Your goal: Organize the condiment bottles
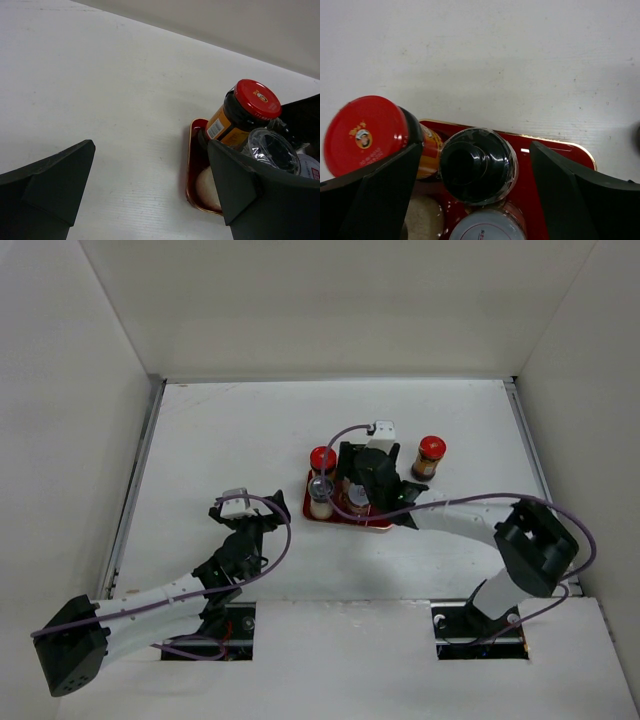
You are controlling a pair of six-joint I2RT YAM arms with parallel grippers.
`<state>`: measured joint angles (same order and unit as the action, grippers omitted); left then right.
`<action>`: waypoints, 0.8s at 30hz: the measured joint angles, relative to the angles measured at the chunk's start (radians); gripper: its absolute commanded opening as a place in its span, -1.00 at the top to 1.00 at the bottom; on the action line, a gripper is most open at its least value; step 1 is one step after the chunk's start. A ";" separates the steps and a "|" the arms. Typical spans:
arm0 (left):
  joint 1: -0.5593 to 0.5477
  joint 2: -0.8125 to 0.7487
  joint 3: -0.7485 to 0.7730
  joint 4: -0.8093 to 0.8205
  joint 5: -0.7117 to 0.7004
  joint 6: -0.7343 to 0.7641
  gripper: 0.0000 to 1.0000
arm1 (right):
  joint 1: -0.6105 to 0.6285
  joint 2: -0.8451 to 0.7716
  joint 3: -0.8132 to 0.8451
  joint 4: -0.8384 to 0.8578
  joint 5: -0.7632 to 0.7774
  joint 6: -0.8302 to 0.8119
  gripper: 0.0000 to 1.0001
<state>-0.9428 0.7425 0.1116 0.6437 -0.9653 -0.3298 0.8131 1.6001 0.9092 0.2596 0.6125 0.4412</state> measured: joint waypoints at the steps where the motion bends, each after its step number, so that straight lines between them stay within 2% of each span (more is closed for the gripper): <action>1: 0.000 0.000 0.000 0.000 0.000 0.000 -1.00 | 0.000 -0.018 -0.002 -0.003 0.002 0.000 -0.95; 7: 0.000 0.000 0.000 0.003 0.000 0.000 -1.00 | -0.027 -0.220 -0.042 -0.031 0.027 0.000 -0.98; 13: 0.005 0.021 0.000 0.003 0.000 0.000 -1.00 | -0.211 -0.415 -0.088 -0.095 0.069 -0.032 -1.00; 18: 0.007 0.024 0.000 0.003 0.000 0.000 -0.99 | -0.381 -0.384 -0.089 -0.166 0.065 -0.071 -1.00; 24: 0.021 0.024 0.000 0.004 0.003 -0.001 -0.99 | -0.416 -0.251 -0.088 -0.241 -0.022 -0.112 -1.00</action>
<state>-0.9218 0.7670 0.1116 0.6479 -0.9623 -0.3305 0.3969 1.3495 0.8211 0.0189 0.5903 0.3294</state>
